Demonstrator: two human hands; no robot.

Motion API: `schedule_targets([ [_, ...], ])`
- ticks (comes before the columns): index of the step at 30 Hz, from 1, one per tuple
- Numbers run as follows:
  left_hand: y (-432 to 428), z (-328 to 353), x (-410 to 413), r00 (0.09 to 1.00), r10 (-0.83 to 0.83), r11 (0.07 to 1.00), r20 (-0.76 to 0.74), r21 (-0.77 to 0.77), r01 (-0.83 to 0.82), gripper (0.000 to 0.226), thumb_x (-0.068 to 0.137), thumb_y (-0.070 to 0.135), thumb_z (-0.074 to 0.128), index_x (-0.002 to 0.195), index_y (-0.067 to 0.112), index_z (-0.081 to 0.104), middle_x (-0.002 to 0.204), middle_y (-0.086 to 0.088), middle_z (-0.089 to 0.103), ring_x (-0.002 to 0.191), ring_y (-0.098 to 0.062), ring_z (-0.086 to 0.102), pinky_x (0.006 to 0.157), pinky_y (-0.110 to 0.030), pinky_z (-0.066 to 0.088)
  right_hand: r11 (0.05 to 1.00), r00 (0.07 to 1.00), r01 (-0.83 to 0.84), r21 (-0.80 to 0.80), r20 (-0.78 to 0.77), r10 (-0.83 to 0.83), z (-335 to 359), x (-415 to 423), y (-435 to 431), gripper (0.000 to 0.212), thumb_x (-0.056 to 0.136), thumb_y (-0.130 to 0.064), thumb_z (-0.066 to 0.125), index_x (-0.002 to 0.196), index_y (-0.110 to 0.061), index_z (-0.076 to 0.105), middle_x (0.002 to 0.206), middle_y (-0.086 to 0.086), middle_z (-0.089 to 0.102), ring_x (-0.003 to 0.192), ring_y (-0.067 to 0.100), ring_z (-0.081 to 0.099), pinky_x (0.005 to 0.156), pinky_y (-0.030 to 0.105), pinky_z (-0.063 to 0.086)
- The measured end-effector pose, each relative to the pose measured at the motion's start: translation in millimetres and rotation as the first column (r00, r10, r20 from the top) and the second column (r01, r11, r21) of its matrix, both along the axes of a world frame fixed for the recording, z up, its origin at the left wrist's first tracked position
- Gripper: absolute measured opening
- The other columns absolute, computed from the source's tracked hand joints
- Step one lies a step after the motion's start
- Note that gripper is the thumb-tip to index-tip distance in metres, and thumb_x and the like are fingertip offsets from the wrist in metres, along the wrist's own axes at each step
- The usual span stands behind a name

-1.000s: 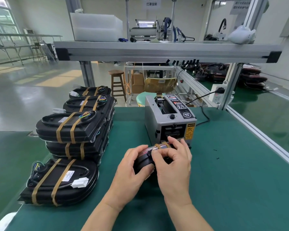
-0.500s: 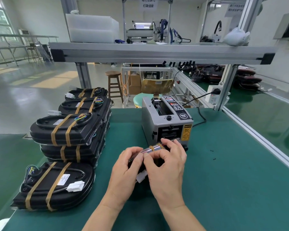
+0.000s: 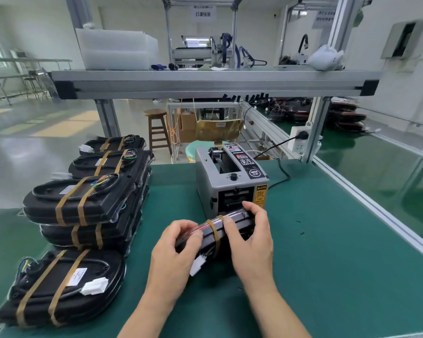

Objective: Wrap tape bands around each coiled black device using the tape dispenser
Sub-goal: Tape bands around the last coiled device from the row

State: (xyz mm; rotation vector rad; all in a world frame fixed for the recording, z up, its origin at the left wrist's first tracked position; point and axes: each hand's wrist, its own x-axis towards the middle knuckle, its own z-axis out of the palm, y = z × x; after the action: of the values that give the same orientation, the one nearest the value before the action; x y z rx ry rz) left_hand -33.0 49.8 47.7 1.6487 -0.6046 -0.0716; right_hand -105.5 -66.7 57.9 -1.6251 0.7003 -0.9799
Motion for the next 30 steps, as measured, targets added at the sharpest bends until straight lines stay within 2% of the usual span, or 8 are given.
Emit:
schedule_targets([
  [3,-1.4,1.5,1.8,0.999,0.033,0.998,0.001,-0.049,-0.033,0.013,0.077,0.038,0.065,0.084,0.027,0.067,0.081,0.008,0.068,0.077,-0.008,0.063,0.069,-0.012,0.046,0.997,0.999,0.019,0.078,0.030,-0.022,-0.5,3.8,-0.9,0.048,0.083,-0.026,0.077,0.123,-0.034,0.052,0.118,-0.017,0.058,0.109,-0.002,0.055,0.094,0.015,0.042],
  [6,5.3,0.3,9.2,0.999,0.034,0.996,0.005,-0.087,-0.033,0.013,0.076,0.034,0.068,0.081,0.022,0.069,0.077,0.002,0.069,0.073,-0.011,0.063,0.067,-0.013,0.047,0.967,0.994,0.015,0.254,0.099,-0.042,-1.4,6.5,-8.6,0.032,0.085,-0.022,0.075,0.111,-0.030,0.059,0.107,-0.013,0.065,0.101,0.003,0.061,0.093,0.025,0.048],
  [11,12.4,0.8,16.2,0.999,0.030,0.992,-0.015,-0.126,-0.031,0.009,0.074,0.031,0.071,0.078,0.023,0.069,0.076,0.002,0.069,0.070,-0.006,0.062,0.067,-0.011,0.047,0.826,0.988,-0.036,0.563,0.144,-0.055,5.1,19.7,-44.3,0.008,0.092,-0.009,0.063,0.089,-0.014,0.069,0.077,0.001,0.068,0.063,0.009,0.062,0.050,0.018,0.049],
  [15,10.0,2.3,14.7,1.000,0.010,0.994,0.000,-0.105,-0.010,0.008,0.074,0.031,0.070,0.078,0.024,0.070,0.077,0.001,0.070,0.071,-0.009,0.063,0.068,-0.013,0.048,0.826,0.998,0.024,0.563,0.038,-0.055,6.0,36.4,-61.1,0.006,0.090,-0.006,0.065,0.088,-0.007,0.071,0.069,0.003,0.063,0.054,0.012,0.055,0.048,0.024,0.045],
  [19,12.2,0.9,15.4,1.000,0.009,0.999,0.016,-0.054,-0.008,0.006,0.081,0.029,0.073,0.087,0.032,0.072,0.088,0.002,0.072,0.085,-0.012,0.066,0.079,-0.015,0.050,0.845,0.997,0.072,0.530,-0.011,-0.078,4.5,45.1,-66.0,0.007,0.087,-0.016,0.074,0.086,-0.009,0.074,0.071,0.004,0.069,0.064,0.019,0.062,0.068,0.034,0.055],
  [22,12.6,-0.5,10.3,0.968,0.069,0.995,0.242,0.059,-0.086,0.028,0.087,0.045,0.057,0.106,0.030,0.072,0.102,0.011,0.069,0.102,-0.012,0.064,0.093,-0.032,0.048,0.873,0.995,0.100,0.477,-0.042,-0.091,6.5,49.1,-67.3,0.008,0.084,-0.019,0.077,0.079,-0.016,0.072,0.088,0.007,0.074,0.089,0.026,0.069,0.082,0.038,0.057],
  [25,11.5,-0.5,7.4,0.914,0.050,0.974,0.402,0.185,-0.134,0.046,0.093,0.049,0.040,0.118,0.024,0.069,0.108,0.017,0.063,0.106,-0.010,0.059,0.095,-0.045,0.046,0.883,0.991,0.134,0.450,-0.073,-0.113,8.1,50.1,-67.2,0.012,0.082,-0.019,0.078,0.074,-0.019,0.069,0.092,0.007,0.073,0.091,0.025,0.068,0.077,0.032,0.054],
  [30,10.2,4.5,5.2,0.805,0.001,0.892,0.593,0.364,-0.269,0.067,0.077,0.066,0.053,0.117,0.014,0.066,0.106,0.007,0.061,0.099,-0.019,0.059,0.092,-0.041,0.044,0.889,0.984,0.168,0.425,-0.127,-0.125,12.4,52.4,-69.0,0.013,0.082,-0.017,0.076,0.072,-0.019,0.068,0.089,0.008,0.073,0.082,0.027,0.069,0.066,0.030,0.055],
])
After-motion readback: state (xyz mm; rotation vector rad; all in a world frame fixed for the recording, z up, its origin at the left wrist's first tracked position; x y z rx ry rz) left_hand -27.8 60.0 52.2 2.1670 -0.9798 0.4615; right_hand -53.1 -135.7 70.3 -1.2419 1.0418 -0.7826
